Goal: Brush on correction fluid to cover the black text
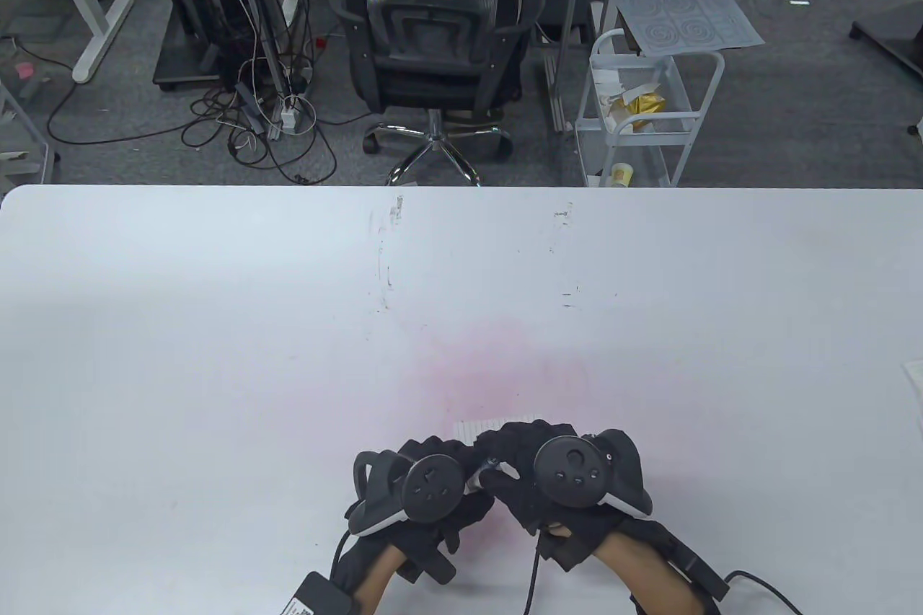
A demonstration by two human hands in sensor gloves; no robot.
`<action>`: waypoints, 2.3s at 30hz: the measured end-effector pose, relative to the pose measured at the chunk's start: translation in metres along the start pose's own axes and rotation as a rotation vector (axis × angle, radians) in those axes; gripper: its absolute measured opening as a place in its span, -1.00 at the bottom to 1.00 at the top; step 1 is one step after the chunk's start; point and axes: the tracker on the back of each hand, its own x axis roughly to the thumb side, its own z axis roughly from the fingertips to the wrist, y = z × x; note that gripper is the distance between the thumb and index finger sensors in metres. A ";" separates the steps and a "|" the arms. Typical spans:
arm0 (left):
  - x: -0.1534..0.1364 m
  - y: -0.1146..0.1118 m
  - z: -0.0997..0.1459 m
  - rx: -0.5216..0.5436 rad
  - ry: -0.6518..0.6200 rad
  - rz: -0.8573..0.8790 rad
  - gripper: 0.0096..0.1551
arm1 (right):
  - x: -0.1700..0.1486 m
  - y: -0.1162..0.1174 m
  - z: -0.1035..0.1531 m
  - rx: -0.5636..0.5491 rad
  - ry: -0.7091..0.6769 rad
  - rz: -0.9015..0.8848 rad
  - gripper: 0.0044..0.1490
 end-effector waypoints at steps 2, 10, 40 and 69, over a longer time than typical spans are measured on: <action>0.000 0.000 0.000 -0.013 -0.003 -0.003 -0.34 | 0.000 0.000 0.000 -0.031 0.011 0.003 -0.38; -0.008 0.006 0.003 0.037 0.053 -0.033 -0.34 | -0.004 -0.003 0.003 -0.080 0.019 0.007 -0.12; -0.070 -0.004 0.002 0.036 0.347 -0.031 -0.34 | -0.114 -0.007 0.009 -0.030 0.481 0.446 0.02; -0.072 0.015 0.014 -0.010 0.365 -0.122 -0.23 | -0.114 -0.005 0.010 -0.038 0.467 0.426 0.03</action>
